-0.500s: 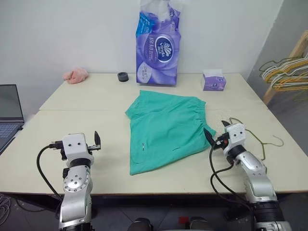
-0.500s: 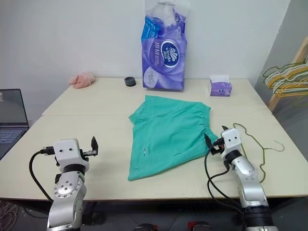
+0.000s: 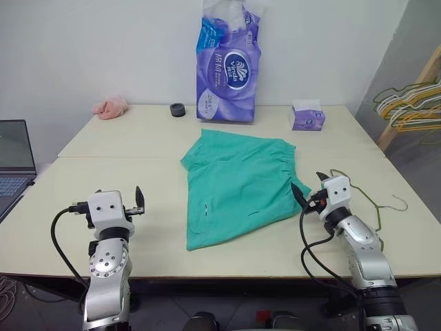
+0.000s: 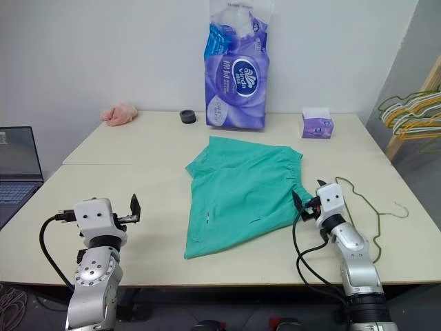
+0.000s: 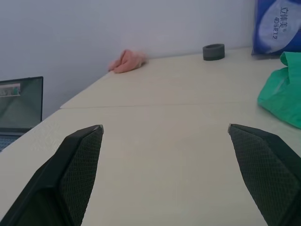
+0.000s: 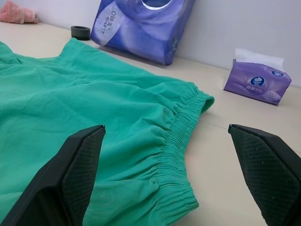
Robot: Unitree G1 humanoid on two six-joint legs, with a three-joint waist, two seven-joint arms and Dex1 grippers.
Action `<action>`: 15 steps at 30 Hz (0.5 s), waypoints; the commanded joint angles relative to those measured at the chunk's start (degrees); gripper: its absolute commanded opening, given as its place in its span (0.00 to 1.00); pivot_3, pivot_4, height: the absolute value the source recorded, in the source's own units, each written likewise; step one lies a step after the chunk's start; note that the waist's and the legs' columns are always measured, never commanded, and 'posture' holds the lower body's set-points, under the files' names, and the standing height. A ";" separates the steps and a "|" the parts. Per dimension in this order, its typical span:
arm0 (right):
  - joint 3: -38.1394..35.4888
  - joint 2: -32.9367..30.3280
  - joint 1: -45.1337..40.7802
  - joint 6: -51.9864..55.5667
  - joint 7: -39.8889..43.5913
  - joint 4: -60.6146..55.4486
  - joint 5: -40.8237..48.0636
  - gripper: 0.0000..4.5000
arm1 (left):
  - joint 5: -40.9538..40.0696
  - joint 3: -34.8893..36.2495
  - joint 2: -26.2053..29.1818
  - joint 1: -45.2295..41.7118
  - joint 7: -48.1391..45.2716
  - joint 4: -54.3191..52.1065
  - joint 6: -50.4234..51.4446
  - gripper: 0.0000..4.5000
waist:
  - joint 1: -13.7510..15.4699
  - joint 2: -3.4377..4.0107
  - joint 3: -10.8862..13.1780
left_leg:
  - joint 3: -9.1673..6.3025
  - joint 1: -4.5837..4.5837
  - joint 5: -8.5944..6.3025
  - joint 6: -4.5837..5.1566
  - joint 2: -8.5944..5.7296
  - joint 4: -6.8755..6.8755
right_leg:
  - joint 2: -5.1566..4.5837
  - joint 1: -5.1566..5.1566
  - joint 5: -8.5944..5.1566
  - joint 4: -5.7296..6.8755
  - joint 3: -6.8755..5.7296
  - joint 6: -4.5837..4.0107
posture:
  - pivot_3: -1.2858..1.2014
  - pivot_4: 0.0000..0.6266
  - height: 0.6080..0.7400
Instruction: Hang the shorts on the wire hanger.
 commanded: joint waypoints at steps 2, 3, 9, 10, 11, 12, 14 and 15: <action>-0.41 -1.21 0.20 -0.35 1.68 -3.36 0.72 1.00 | -1.62 0.57 1.22 0.40 -2.64 -1.69 -0.88 1.00 | -0.02 0.00 0.00 | 0.00 0.00 0.00 0.00 0.00 0.00 | 0.00 0.00 0.00 0.00 0.00 0.00 | 0.54 0.00 1.00; -0.44 -1.44 0.58 0.01 1.61 -3.75 0.42 1.00 | -1.77 0.28 1.50 0.68 -3.37 -1.75 -0.85 1.00 | -0.02 0.00 0.00 | 0.00 0.00 0.00 0.00 0.00 0.00 | 0.00 0.00 0.00 0.00 0.00 0.00 | 0.54 0.00 1.00; -0.42 -3.22 5.64 0.66 3.12 -6.64 0.64 1.00 | -2.90 -1.70 2.72 2.50 -8.03 -2.71 -1.15 1.00 | -0.05 0.00 0.00 | 0.01 0.00 -0.02 0.04 0.00 0.00 | 0.00 0.03 -0.01 -0.02 0.00 0.00 | 0.54 0.01 1.00; -0.20 -3.81 6.53 0.81 3.58 -7.37 0.33 1.00 | -2.87 -2.22 3.21 2.78 -9.05 -2.87 -1.05 1.00 | -0.04 0.00 0.00 | 0.02 0.00 -0.04 0.07 0.00 0.00 | 0.00 0.03 -0.01 -0.03 0.00 0.01 | 0.54 0.01 1.00; 0.09 -4.35 7.34 0.71 4.85 -7.96 0.73 1.00 | -2.85 -2.86 3.81 3.06 -10.20 -3.05 -0.52 1.00 | -0.06 0.01 0.01 | 0.02 0.00 -0.05 0.09 0.01 0.00 | 0.00 0.03 -0.01 -0.03 -0.01 0.01 | 0.54 0.01 1.00; 0.28 -4.73 7.89 0.62 5.79 -8.37 1.01 1.00 | -2.88 -3.28 4.22 3.26 -10.99 -3.17 -0.15 1.00 | -0.09 0.02 0.01 | 0.03 0.00 -0.06 0.10 0.01 0.00 | 0.00 0.04 -0.01 -0.04 0.00 0.01 | 0.54 0.01 1.00; 0.58 -5.83 9.16 -0.45 7.51 -9.07 0.95 1.00 | -4.18 -4.45 5.51 3.75 -14.30 -3.54 0.36 1.00 | -0.12 0.01 0.01 | 0.03 0.00 -0.06 0.11 0.02 0.00 | 0.00 0.05 -0.01 -0.07 -0.01 0.01 | 0.53 0.01 1.00; 0.60 -6.26 9.58 -0.90 8.01 -9.33 0.75 1.00 | -4.65 -4.99 6.15 3.96 -15.78 -3.76 0.60 1.00 | -0.13 0.03 0.03 | 0.03 0.01 -0.07 0.13 0.02 -0.01 | 0.00 0.06 -0.01 -0.08 -0.02 0.01 | 0.53 0.01 1.00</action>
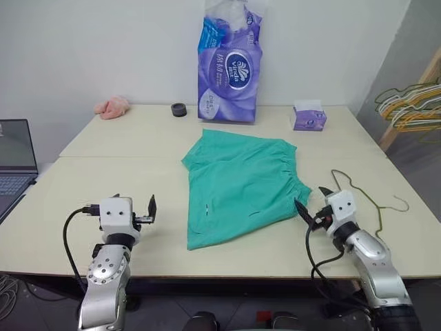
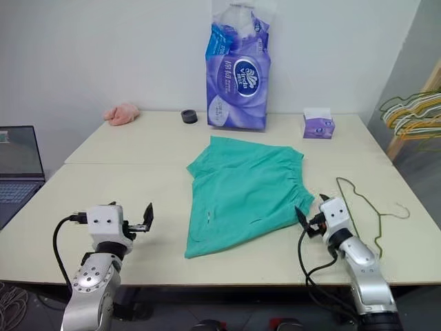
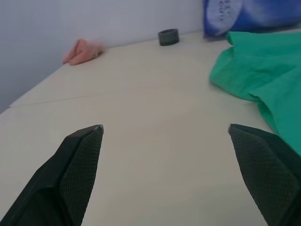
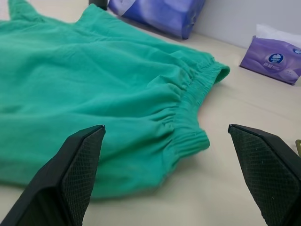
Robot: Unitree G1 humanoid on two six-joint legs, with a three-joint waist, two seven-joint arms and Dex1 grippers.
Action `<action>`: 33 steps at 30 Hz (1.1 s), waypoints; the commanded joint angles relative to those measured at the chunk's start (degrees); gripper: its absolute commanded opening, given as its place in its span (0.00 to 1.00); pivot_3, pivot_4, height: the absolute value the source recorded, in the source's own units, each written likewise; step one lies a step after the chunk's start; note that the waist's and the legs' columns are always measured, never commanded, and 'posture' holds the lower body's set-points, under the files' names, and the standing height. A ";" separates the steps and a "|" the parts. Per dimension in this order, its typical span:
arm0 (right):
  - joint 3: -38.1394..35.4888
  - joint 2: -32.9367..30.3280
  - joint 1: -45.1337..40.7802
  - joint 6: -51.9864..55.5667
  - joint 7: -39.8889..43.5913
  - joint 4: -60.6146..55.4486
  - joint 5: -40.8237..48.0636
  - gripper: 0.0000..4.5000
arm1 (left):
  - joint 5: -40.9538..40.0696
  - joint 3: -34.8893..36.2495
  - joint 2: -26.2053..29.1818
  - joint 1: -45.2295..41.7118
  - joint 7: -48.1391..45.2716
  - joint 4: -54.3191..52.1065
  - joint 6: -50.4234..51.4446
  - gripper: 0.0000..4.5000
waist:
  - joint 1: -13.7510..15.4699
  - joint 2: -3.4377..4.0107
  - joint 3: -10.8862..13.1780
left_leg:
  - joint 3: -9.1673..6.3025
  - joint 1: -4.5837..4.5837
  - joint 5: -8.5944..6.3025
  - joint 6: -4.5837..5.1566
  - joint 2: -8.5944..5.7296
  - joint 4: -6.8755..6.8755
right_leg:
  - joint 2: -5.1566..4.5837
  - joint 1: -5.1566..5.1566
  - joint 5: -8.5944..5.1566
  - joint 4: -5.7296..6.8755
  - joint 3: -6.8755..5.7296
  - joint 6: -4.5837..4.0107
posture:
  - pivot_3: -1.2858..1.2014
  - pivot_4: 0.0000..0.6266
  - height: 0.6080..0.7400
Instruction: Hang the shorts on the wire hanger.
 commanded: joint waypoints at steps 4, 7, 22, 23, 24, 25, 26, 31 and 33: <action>2.05 -6.20 1.70 -1.89 10.61 -5.53 2.51 1.00 | -6.68 -6.38 8.19 0.85 -17.25 -5.43 4.40 1.00 | -0.22 0.10 0.08 | 0.01 0.00 -0.02 0.03 0.02 0.00 | 0.01 0.01 -0.01 -0.02 -0.02 0.00 | 0.53 0.02 1.00; 3.79 -11.49 2.59 -2.30 18.17 -8.63 3.81 1.00 | -7.28 -9.17 14.38 0.49 -24.23 -7.05 6.81 1.00 | -0.46 0.28 0.22 | 0.04 -0.01 -0.05 0.09 0.06 0.00 | 0.03 0.10 -0.02 -0.23 -0.04 0.01 | 0.52 0.02 1.00; 6.63 -14.89 -0.29 -8.55 20.97 -10.48 -1.14 1.00 | 0.20 -21.84 24.56 -6.30 -35.15 -0.45 8.89 1.00 | -1.51 0.30 0.30 | 0.02 -0.02 -0.11 0.15 0.24 -0.05 | 0.17 0.15 -0.01 -0.46 -0.08 0.01 | 0.50 0.02 1.00; 6.76 -14.65 -0.65 -8.80 20.56 -10.07 -1.71 1.00 | 0.52 -22.09 24.64 -6.57 -35.41 0.00 8.77 0.92 | -1.51 0.30 0.30 | 0.03 -0.02 -0.11 0.15 0.24 -0.04 | 0.17 0.15 -0.01 -0.47 -0.07 0.01 | 0.50 0.02 1.00; 6.92 -14.29 -1.32 -9.79 19.78 -9.18 -2.81 1.00 | 0.89 -22.12 24.50 -7.02 -35.16 0.61 8.67 0.88 | -1.50 0.30 0.30 | 0.04 -0.01 -0.11 0.15 0.24 -0.04 | 0.17 0.15 -0.01 -0.47 -0.06 0.01 | 0.50 0.02 1.00; 7.15 -14.16 -2.18 -10.99 18.33 -8.13 -4.98 1.00 | 1.11 -22.03 24.31 -7.55 -34.85 1.18 8.65 0.82 | -1.50 0.30 0.29 | 0.03 -0.01 -0.11 0.15 0.24 -0.04 | 0.17 0.15 0.00 -0.47 -0.07 0.01 | 0.50 0.02 1.00; 7.78 -14.47 -3.16 -11.86 18.10 -7.00 -6.56 1.00 | 1.45 -21.88 24.15 -8.04 -34.46 1.75 8.31 0.75 | -1.51 0.30 0.29 | 0.03 0.00 -0.11 0.15 0.24 -0.04 | 0.17 0.16 0.00 -0.47 -0.07 0.01 | 0.50 0.02 1.00; 11.76 -15.59 -9.00 -17.97 16.31 1.18 -14.92 1.00 | 0.25 -19.40 22.50 -10.72 -32.86 3.36 8.07 0.43 | -1.75 0.31 0.29 | 0.04 0.01 -0.11 0.15 0.24 -0.03 | 0.18 0.14 0.00 -0.45 -0.06 0.01 | 0.50 0.02 1.00; 13.92 -15.83 -12.18 -20.58 15.35 5.65 -18.72 1.00 | -0.85 -18.28 21.82 -11.99 -32.68 3.27 8.60 0.29 | -1.83 0.31 0.29 | 0.03 0.00 -0.11 0.14 0.24 -0.03 | 0.18 0.13 0.00 -0.46 -0.07 0.00 | 0.50 0.02 1.00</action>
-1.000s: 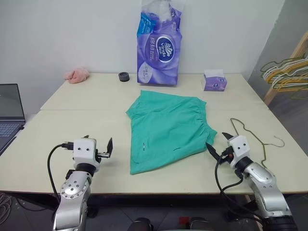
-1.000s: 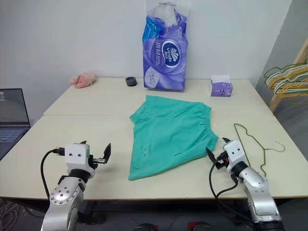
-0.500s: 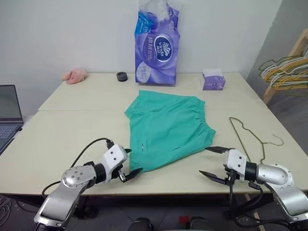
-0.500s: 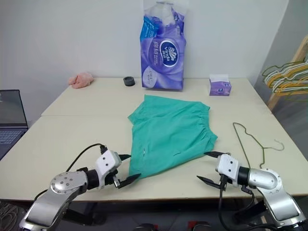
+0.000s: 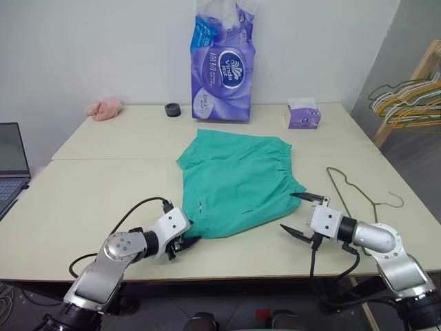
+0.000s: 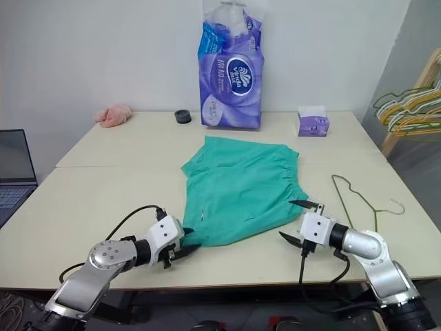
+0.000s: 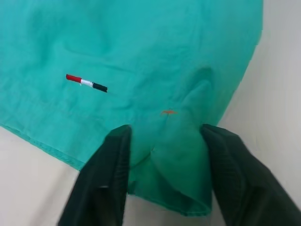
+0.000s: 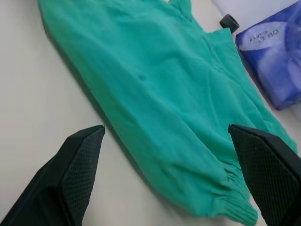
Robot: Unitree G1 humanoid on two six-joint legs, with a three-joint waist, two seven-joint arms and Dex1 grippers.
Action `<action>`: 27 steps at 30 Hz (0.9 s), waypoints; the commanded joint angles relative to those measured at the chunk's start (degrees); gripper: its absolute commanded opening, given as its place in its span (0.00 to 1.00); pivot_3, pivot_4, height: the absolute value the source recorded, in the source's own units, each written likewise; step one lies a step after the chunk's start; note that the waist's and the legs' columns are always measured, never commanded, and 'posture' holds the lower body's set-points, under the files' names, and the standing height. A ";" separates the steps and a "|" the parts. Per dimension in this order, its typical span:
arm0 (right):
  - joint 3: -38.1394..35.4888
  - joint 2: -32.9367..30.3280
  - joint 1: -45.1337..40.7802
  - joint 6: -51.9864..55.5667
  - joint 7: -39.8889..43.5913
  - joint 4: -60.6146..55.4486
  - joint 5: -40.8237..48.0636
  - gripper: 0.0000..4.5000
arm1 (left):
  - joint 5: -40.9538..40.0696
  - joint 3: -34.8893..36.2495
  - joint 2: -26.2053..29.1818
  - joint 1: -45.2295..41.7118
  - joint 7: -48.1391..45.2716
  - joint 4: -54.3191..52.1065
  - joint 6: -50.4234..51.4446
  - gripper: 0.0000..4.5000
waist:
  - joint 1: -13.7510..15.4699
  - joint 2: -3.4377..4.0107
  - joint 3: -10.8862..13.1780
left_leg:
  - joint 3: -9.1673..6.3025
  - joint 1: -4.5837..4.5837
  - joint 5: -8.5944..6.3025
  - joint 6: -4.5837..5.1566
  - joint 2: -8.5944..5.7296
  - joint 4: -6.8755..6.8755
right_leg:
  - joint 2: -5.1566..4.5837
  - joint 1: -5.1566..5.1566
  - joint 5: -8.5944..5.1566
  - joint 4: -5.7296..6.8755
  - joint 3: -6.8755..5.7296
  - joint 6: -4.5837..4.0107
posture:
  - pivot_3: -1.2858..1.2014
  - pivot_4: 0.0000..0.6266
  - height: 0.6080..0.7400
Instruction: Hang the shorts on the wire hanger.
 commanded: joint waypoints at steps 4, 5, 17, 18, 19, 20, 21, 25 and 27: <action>5.79 0.40 -11.29 -8.19 -6.07 14.16 -12.08 1.00 | -2.75 4.84 -1.17 -4.75 1.30 -0.98 0.93 0.02 | -0.39 0.00 0.00 | -0.02 0.00 0.00 -0.01 0.00 0.00 | 0.00 -0.01 0.01 0.01 -0.01 -0.01 | 0.50 0.01 1.00; 6.77 1.00 -13.36 -8.95 -7.46 16.84 -13.82 1.00 | -2.94 5.20 -1.19 -5.32 1.27 -0.95 0.86 0.01 | -0.69 0.00 0.00 | 0.00 0.00 0.01 -0.01 0.00 -0.01 | 0.00 -0.02 0.01 0.01 0.01 -0.01 | 0.50 0.01 1.00; 10.00 2.04 -17.24 -11.19 -0.10 18.77 -9.33 0.27 | -3.91 4.02 12.17 0.87 -13.89 -2.52 -2.41 0.00 | -1.95 0.00 -0.01 | 0.01 -0.01 -0.07 -0.11 -0.01 -0.04 | 0.00 -0.06 0.03 0.01 0.12 -0.07 | 0.50 0.01 1.00; 10.31 1.14 -16.45 -10.67 2.33 16.50 -7.94 0.19 | -4.32 3.45 14.38 2.23 -16.67 -3.18 -2.22 0.00 | -1.92 0.00 0.00 | 0.00 -0.01 -0.08 -0.10 -0.01 -0.04 | 0.00 -0.06 0.03 0.02 0.12 -0.07 | 0.50 0.01 1.00; 10.44 0.54 -15.90 -10.22 4.05 14.89 -7.00 0.10 | -4.64 3.14 15.80 3.12 -18.54 -3.63 -2.07 0.00 | -1.93 0.01 0.01 | -0.01 -0.01 -0.09 -0.09 -0.01 -0.04 | 0.00 -0.06 0.03 0.02 0.09 -0.07 | 0.50 0.01 1.00; 10.59 -0.06 -15.42 -9.55 5.83 13.45 -6.17 0.03 | -4.93 2.91 17.06 3.86 -20.14 -3.96 -1.95 0.00 | -1.94 0.04 0.03 | 0.00 -0.01 -0.09 -0.07 0.00 -0.04 | 0.00 -0.05 0.03 0.01 0.08 -0.06 | 0.50 0.02 1.00; 10.68 -0.63 -15.07 -9.03 7.33 12.24 -5.48 0.01 | -5.10 2.73 18.26 4.48 -21.67 -4.07 -2.07 0.00 | -1.93 0.05 0.03 | 0.02 -0.01 -0.11 -0.05 0.00 -0.04 | 0.00 -0.05 0.03 0.02 0.10 -0.06 | 0.50 0.02 1.00; 10.74 -5.38 -12.97 -5.83 16.27 5.09 -0.03 0.01 | -7.15 3.08 24.53 7.67 -29.91 -4.35 -2.89 0.00 | -1.93 0.10 0.08 | 0.02 -0.01 -0.17 0.06 0.06 -0.02 | 0.03 -0.05 0.02 0.02 0.06 -0.07 | 0.50 0.02 1.00; 10.67 -7.03 -12.29 -4.37 18.87 2.55 2.06 0.01 | -8.64 3.47 25.84 8.80 -31.71 -5.18 -2.34 0.00 | -1.93 0.15 0.11 | 0.09 0.01 -0.20 0.12 0.07 -0.02 | 0.03 -0.03 0.02 0.00 0.10 -0.06 | 0.50 0.02 1.00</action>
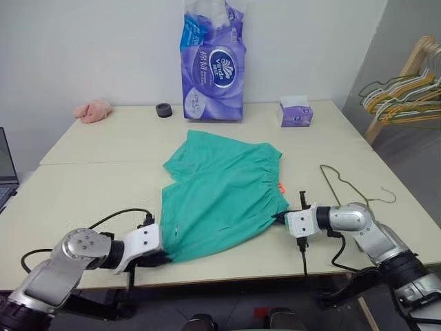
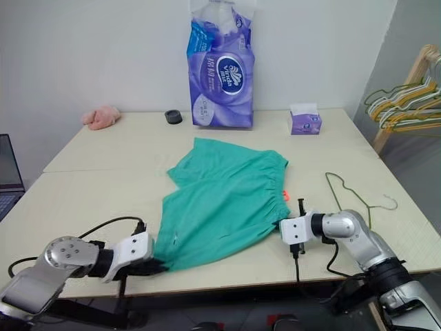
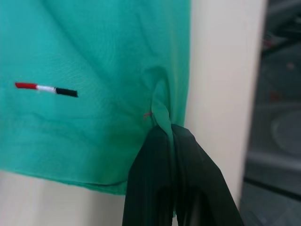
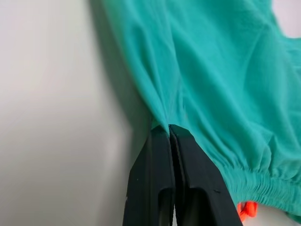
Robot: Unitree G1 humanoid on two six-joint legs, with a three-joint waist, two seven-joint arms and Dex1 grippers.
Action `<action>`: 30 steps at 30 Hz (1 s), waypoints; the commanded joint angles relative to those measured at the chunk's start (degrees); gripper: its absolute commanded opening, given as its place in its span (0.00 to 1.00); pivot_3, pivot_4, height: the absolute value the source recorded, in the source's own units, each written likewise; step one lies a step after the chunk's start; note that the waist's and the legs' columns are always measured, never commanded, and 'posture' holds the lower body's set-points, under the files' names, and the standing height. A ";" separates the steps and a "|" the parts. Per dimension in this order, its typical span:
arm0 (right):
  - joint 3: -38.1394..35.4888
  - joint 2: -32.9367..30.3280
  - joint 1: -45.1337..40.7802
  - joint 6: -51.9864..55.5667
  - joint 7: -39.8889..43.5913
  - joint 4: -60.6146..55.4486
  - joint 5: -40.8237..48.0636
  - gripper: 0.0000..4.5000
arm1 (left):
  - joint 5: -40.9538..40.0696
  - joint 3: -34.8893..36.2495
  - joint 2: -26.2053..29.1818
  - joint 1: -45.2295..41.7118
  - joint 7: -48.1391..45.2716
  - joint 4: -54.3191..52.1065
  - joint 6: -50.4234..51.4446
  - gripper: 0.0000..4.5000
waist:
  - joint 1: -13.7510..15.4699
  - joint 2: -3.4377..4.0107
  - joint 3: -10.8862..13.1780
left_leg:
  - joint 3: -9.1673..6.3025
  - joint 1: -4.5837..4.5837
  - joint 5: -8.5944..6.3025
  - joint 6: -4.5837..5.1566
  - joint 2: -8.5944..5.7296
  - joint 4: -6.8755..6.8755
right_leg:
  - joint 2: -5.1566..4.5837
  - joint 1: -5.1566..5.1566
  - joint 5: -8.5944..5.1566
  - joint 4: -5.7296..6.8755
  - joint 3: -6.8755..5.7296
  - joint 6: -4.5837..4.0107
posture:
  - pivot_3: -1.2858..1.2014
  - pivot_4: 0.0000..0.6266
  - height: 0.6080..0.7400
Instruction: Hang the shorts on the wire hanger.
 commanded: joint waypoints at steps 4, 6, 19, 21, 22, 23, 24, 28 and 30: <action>-1.60 -4.65 1.59 5.77 8.29 -9.60 7.47 0.01 | -3.12 1.79 3.21 3.23 -5.18 -2.98 0.08 0.00 | 0.02 0.03 0.08 | 0.04 -0.01 -0.04 0.06 0.16 0.01 | 0.10 -0.01 0.00 0.00 -0.03 0.00 | 0.50 0.02 1.00; -1.94 -7.58 3.46 10.19 12.08 -14.77 11.26 0.01 | -4.65 2.24 3.06 4.65 -5.26 -4.60 1.69 0.00 | 0.11 0.07 0.10 | 0.05 -0.02 -0.06 0.08 0.37 0.01 | 0.15 -0.01 -0.01 -0.01 -0.05 -0.02 | 0.50 0.02 1.00; -5.55 -9.24 7.61 23.59 11.49 -25.29 17.98 0.21 | -9.32 5.84 0.21 6.45 -2.08 -5.31 6.88 0.11 | 0.56 0.02 0.27 | 0.09 -0.01 -0.10 0.10 0.41 0.04 | 0.34 -0.01 -0.04 -0.02 -0.10 -0.06 | 0.50 0.02 1.00; -6.72 -9.05 8.06 26.63 10.65 -26.71 19.33 0.36 | -11.77 7.61 0.68 7.73 -3.12 -6.69 9.11 0.21 | 0.56 0.02 0.28 | 0.08 -0.01 -0.12 0.07 0.44 0.04 | 0.40 -0.01 -0.04 -0.04 -0.10 -0.06 | 0.50 0.02 1.00; -8.00 -8.88 8.53 29.05 9.75 -27.45 20.81 0.43 | -13.67 9.13 0.13 8.17 -2.82 -7.50 10.54 0.28 | 0.56 0.03 0.29 | 0.08 -0.01 -0.13 0.06 0.45 0.04 | 0.40 -0.01 -0.04 -0.04 -0.09 -0.06 | 0.50 0.02 1.00; -9.47 -8.57 8.98 31.63 8.62 -28.03 22.37 0.50 | -16.24 10.80 -0.65 8.46 -2.54 -8.55 12.35 0.34 | 0.57 0.01 0.29 | 0.08 -0.01 -0.13 0.06 0.46 0.04 | 0.41 -0.02 -0.04 -0.04 -0.10 -0.06 | 0.50 0.02 1.00; -11.17 -8.12 9.40 34.28 7.24 -28.36 23.90 0.57 | -19.94 12.71 -1.88 8.27 -1.84 -9.85 14.94 0.40 | 0.59 0.01 0.30 | 0.07 -0.02 -0.13 0.05 0.48 0.04 | 0.42 -0.02 -0.04 -0.04 -0.10 -0.07 | 0.50 0.02 1.00; -17.36 -5.48 10.32 42.86 0.77 -27.37 27.77 0.87 | -31.71 18.03 -6.51 5.98 2.40 -14.25 23.23 0.67 | 0.78 -0.03 0.31 | 0.03 -0.01 -0.14 0.05 0.56 0.08 | 0.41 0.00 -0.04 -0.03 -0.09 -0.06 | 0.50 0.02 1.00; -24.15 -2.07 10.78 47.67 -7.14 -22.89 28.95 0.99 | -36.18 18.90 -9.68 2.76 6.59 -16.85 25.36 0.73 | 0.83 -0.04 0.30 | 0.00 -0.01 -0.13 0.05 0.53 0.08 | 0.42 0.01 -0.04 -0.02 -0.11 -0.07 | 0.50 0.03 1.00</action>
